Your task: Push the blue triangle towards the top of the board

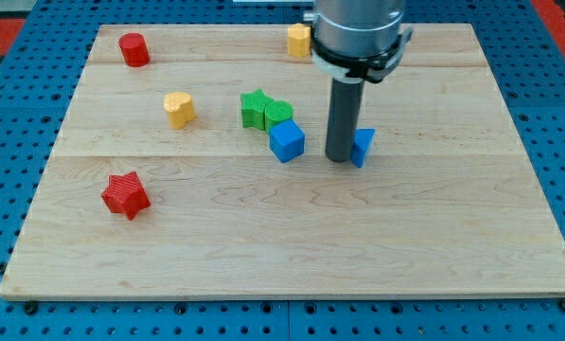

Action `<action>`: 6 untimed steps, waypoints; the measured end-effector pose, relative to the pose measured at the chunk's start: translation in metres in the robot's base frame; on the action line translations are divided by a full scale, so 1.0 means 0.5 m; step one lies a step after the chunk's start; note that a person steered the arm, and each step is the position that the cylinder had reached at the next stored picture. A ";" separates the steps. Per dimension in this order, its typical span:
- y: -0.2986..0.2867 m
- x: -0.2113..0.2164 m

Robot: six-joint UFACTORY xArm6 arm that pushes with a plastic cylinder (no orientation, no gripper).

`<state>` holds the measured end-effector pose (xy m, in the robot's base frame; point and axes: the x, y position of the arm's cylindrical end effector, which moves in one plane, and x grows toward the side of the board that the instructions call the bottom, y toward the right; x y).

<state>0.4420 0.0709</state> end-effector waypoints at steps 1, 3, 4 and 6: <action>-0.022 0.048; 0.078 -0.074; 0.201 0.002; 0.180 -0.127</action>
